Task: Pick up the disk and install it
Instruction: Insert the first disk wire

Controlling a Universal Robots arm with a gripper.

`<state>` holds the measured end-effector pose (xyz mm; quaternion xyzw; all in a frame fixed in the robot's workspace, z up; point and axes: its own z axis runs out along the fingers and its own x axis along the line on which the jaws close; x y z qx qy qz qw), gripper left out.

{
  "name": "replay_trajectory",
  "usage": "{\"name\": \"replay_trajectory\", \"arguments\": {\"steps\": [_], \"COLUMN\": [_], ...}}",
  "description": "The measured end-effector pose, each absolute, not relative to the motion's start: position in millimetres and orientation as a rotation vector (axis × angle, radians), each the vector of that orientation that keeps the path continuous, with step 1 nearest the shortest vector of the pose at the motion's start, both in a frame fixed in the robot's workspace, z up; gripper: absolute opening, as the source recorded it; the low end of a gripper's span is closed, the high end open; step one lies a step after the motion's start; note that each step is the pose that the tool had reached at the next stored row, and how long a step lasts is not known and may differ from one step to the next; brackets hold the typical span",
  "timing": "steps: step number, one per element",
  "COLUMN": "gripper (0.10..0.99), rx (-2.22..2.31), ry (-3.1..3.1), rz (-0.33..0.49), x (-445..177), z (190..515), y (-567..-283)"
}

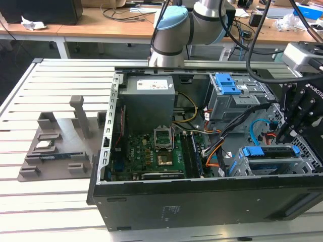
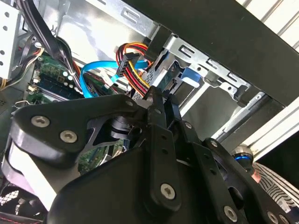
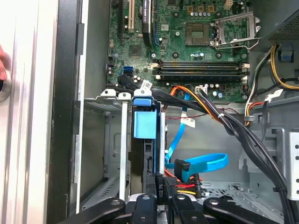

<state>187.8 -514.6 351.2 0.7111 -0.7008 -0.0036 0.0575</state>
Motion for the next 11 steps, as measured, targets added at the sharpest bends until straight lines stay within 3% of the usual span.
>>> {"name": "replay_trajectory", "arguments": {"steps": [2, 3, 6, 11], "gripper": [0.188, 0.267, 0.165, 0.165], "rx": [2.156, 2.156, 2.156, 2.155], "ry": [-2.125, -2.124, -2.124, -2.124], "rz": [-0.011, -0.011, -0.011, -0.010], "x": [187.8, 187.8, 187.8, 187.8], "z": [351.1, 351.1, 351.1, 351.0], "y": [-514.7, -515.2, -515.6, -519.5]}}
